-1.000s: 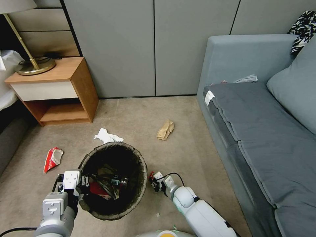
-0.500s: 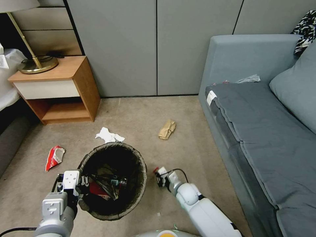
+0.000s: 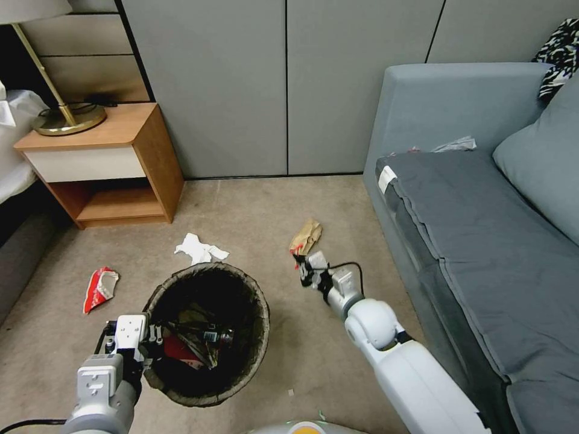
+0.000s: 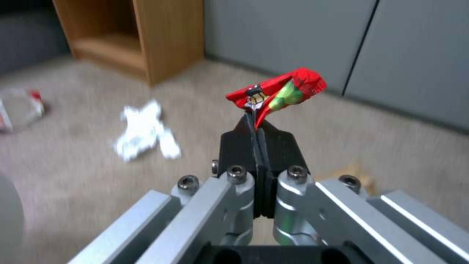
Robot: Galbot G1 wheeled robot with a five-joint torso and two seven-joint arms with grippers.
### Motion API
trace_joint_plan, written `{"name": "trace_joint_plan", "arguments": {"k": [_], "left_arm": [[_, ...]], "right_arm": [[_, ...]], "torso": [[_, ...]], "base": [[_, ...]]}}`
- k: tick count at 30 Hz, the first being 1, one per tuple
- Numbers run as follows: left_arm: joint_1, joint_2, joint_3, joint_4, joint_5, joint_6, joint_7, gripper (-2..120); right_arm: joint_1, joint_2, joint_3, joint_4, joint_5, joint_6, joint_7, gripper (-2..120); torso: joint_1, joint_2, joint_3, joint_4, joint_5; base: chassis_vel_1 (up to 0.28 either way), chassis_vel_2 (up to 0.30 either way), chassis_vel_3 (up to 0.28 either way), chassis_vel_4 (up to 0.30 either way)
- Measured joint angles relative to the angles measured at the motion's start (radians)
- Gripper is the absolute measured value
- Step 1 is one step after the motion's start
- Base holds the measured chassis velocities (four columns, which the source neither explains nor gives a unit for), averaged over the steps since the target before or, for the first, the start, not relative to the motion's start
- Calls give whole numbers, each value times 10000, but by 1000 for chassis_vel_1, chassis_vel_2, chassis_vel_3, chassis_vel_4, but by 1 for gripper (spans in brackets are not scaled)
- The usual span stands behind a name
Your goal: Pick up the trash bin, then pick up the garbage from the floor and place it into the trash bin.
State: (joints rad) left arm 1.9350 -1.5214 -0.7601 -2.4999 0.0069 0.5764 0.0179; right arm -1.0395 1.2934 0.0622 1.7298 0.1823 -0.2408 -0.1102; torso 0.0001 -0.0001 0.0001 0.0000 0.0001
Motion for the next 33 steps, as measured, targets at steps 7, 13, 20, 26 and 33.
{"name": "trace_joint_plan", "arguments": {"k": [7,13,20,26,33], "left_arm": [[46,34,-9,0,-64,30,-18,1],[80,48,-1,0,-76,46,-26,1],[73,88,48,0,-64,57,-28,1],[69,89,93,0,-28,59,-28,1],[77,60,121,0,46,60,-28,1]], "right_arm": [[68,-357,-122,1663,692,-629,234,0],[78,-676,-356,3131,1523,-1281,315,0],[-18,-1535,-884,5024,2671,-2117,85,0],[17,-2055,-1530,5517,3037,-2393,102,0],[245,-2377,-2965,5798,3086,-2815,262,0]], "torso": [[0,0,-1,0,0],[0,0,-1,0,0],[0,0,-1,-1,-1],[0,0,-1,0,0],[-1,1,-1,-1,-1]], "base": [[0,0,0,0],[0,0,0,0],[0,0,0,0],[0,0,0,0],[0,0,0,0]]}}
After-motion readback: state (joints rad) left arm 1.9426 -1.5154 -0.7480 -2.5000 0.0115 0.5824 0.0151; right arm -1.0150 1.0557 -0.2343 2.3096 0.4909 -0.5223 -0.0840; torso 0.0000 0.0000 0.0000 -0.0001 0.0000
